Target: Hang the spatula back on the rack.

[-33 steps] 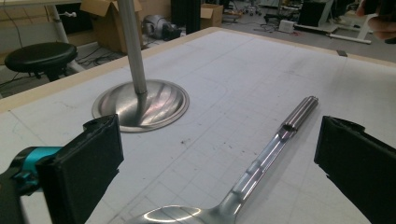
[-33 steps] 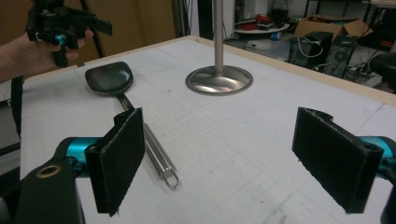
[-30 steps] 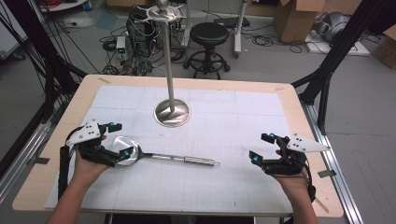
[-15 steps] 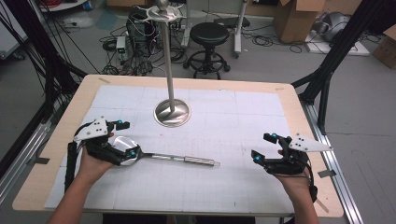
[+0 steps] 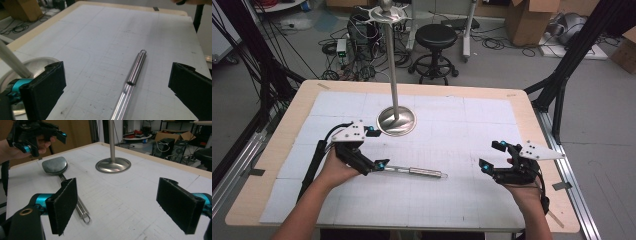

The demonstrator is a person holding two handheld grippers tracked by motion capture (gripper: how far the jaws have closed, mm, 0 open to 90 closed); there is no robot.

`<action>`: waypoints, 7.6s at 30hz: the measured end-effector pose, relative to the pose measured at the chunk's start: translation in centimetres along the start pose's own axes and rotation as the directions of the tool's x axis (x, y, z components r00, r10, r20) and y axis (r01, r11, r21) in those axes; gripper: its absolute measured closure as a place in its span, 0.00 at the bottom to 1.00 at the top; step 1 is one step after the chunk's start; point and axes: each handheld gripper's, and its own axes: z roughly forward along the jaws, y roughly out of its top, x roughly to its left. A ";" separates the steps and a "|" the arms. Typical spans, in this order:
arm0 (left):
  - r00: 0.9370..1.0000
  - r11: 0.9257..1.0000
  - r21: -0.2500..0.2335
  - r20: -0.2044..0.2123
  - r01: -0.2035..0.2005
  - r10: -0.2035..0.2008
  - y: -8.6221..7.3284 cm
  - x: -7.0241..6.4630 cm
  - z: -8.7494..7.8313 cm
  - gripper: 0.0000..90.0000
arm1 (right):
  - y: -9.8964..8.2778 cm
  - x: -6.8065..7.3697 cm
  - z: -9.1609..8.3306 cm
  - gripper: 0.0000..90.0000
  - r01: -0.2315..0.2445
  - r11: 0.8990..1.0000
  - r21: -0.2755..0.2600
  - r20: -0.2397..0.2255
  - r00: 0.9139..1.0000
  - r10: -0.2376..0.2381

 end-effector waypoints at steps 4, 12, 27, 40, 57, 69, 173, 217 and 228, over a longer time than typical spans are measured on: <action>0.999 0.999 0.025 0.034 -0.027 0.026 1.0 -0.2 1.6 0.02 | 0.0 -0.1 0.0 0.19 -0.004 1.000 -0.001 -0.002 1.000 0.004; 0.994 0.994 0.095 0.096 -0.056 0.046 2.2 -0.3 4.3 0.02 | -0.1 -0.2 -0.1 0.19 -0.008 1.000 -0.004 0.001 1.000 0.008; 0.973 0.944 0.310 0.226 -0.115 0.045 1.0 -0.8 10.5 0.09 | -0.2 -0.3 0.1 0.19 -0.010 1.000 0.006 0.001 1.000 0.010; 0.964 0.887 0.424 0.256 -0.183 0.077 0.3 -1.1 12.2 0.35 | -0.2 -0.3 0.3 0.19 -0.014 1.000 0.006 -0.006 1.000 0.014; 0.955 0.830 0.507 0.282 -0.231 0.093 0.4 -1.7 13.1 0.63 | -0.5 -0.2 0.6 0.19 -0.023 1.000 0.012 -0.004 1.000 0.023; 0.939 0.810 0.505 0.309 -0.298 0.153 0.7 -2.3 13.2 0.73 | -0.5 -0.1 0.5 0.19 -0.022 1.000 0.013 -0.002 1.000 0.022; 0.956 0.958 -0.230 -0.196 0.173 -0.220 13.0 10.7 -10.5 0.77 | -0.5 -0.1 0.7 0.19 -0.027 1.000 0.001 -0.011 1.000 0.027; 0.950 0.956 -0.176 -0.168 0.235 -0.265 12.6 13.4 -7.7 0.74 | -0.6 -0.1 0.7 0.19 -0.033 0.999 0.008 -0.011 0.999 0.033; 0.936 0.952 -0.145 -0.191 0.270 -0.294 11.4 12.7 -8.1 0.54 | -0.7 -0.1 0.7 0.19 -0.033 0.999 0.007 -0.015 0.999 0.033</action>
